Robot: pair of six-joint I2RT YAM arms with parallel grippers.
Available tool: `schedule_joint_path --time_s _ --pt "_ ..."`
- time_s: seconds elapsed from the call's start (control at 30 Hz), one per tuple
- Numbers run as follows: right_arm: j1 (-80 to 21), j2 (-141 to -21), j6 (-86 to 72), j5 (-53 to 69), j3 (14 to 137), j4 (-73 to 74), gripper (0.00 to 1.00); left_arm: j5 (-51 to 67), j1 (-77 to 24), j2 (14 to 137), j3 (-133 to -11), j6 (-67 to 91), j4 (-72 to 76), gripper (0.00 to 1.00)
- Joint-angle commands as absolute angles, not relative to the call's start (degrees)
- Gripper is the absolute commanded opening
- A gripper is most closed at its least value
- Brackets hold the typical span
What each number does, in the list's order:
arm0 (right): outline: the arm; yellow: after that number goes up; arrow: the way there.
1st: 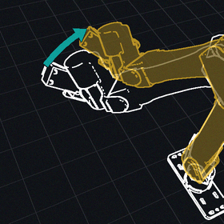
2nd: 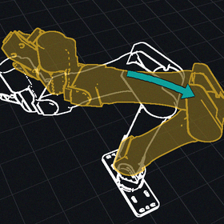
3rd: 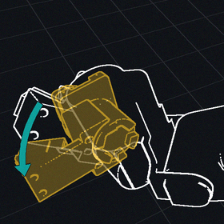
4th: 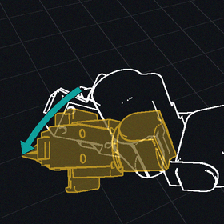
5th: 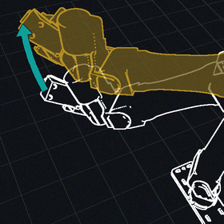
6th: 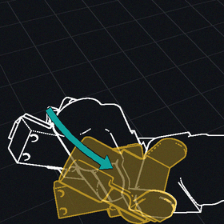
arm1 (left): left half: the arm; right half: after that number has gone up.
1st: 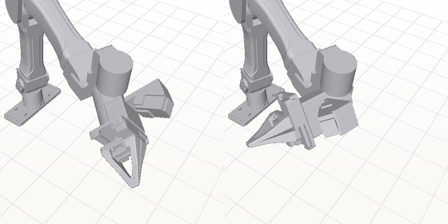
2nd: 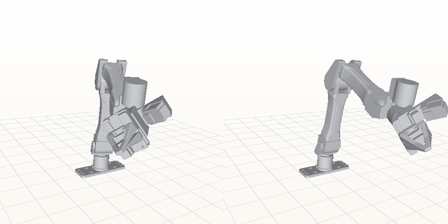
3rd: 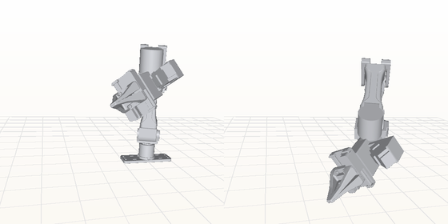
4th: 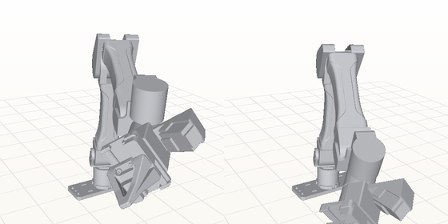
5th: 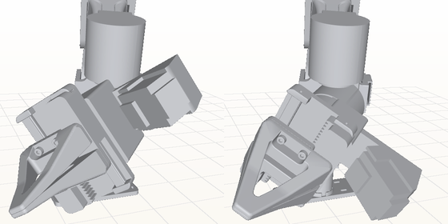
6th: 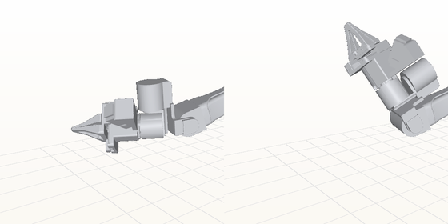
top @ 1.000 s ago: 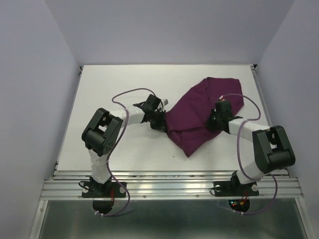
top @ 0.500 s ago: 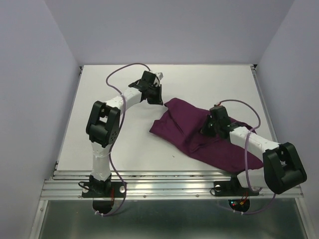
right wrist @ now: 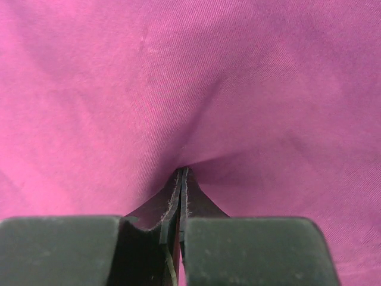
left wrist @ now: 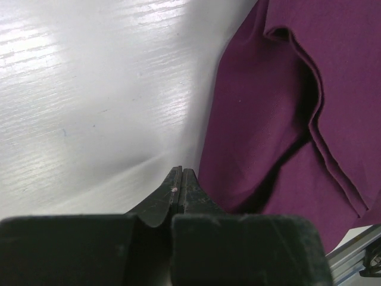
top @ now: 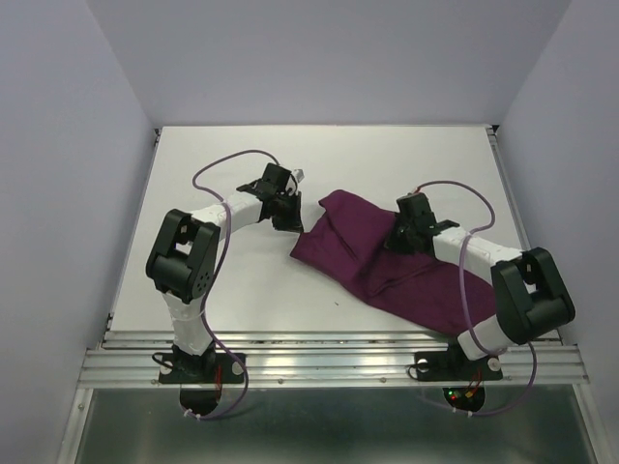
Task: Prepare the surgical pack
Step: Pack the surgical kit at the center of the board.
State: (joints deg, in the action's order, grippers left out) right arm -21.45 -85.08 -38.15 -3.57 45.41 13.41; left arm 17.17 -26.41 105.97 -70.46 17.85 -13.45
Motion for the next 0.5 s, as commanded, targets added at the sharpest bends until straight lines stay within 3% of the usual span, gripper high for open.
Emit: schedule_joint_path --time_s 0.0,0.3,0.47 --pt "-21.4 -87.9 -35.7 -5.8 48.2 9.5 0.01 18.3 -26.5 104.9 -69.3 18.0 -10.8 0.0" --pt "-20.7 -100.8 -31.6 -4.5 57.6 6.4 0.01 18.4 -26.5 107.0 -70.1 19.3 -9.1 0.0" --pt "-16.5 -100.9 -29.3 -2.0 60.2 6.8 0.01 18.1 -26.5 107.2 -72.3 19.5 -9.8 0.0"
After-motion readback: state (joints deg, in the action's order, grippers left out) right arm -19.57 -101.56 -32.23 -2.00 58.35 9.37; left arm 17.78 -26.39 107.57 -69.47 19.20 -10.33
